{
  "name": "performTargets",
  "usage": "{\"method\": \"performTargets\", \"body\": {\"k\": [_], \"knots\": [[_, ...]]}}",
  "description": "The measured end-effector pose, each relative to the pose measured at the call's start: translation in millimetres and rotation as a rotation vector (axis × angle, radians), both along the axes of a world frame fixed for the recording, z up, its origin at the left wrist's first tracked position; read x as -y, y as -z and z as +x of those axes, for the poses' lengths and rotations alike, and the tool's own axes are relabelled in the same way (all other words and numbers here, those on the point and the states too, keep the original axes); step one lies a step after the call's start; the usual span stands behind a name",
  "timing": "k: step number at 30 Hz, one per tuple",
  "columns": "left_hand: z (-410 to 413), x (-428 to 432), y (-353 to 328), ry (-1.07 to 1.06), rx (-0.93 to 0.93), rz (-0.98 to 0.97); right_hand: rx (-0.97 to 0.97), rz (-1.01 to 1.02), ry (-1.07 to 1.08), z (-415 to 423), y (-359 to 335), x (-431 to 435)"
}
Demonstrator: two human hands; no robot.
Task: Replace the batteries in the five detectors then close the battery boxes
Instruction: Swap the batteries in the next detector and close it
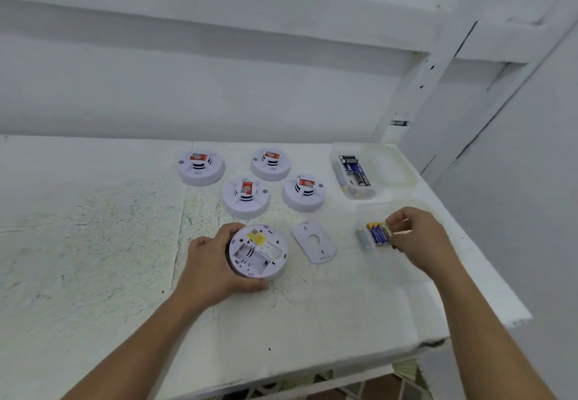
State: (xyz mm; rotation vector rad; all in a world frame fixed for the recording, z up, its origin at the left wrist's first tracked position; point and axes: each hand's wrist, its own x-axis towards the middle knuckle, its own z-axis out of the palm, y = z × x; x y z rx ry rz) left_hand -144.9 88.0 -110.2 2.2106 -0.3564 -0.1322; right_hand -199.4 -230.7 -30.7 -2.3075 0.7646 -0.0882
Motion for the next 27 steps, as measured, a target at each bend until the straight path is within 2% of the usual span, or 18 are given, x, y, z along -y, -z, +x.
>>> {"method": "performTargets", "body": {"k": [4,8,15,24,27], "knots": [[1,1,-1,-0.005,-0.003,0.017,-0.259,-0.028,-0.090,-3,11,-3],[0,1,-4,-0.009,-0.033,0.011,-0.357,-0.012,-0.124,2,15,-6],[-3,3,-7,-0.032,-0.068,0.000,-0.258,0.126,-0.060,6,16,-7],[-6,15,-4,-0.066,-0.004,0.028,-0.193,0.180,0.002,14,12,7],[-6,18,-4,-0.090,0.003,0.027,-0.119,0.137,0.029,26,4,15]]}}
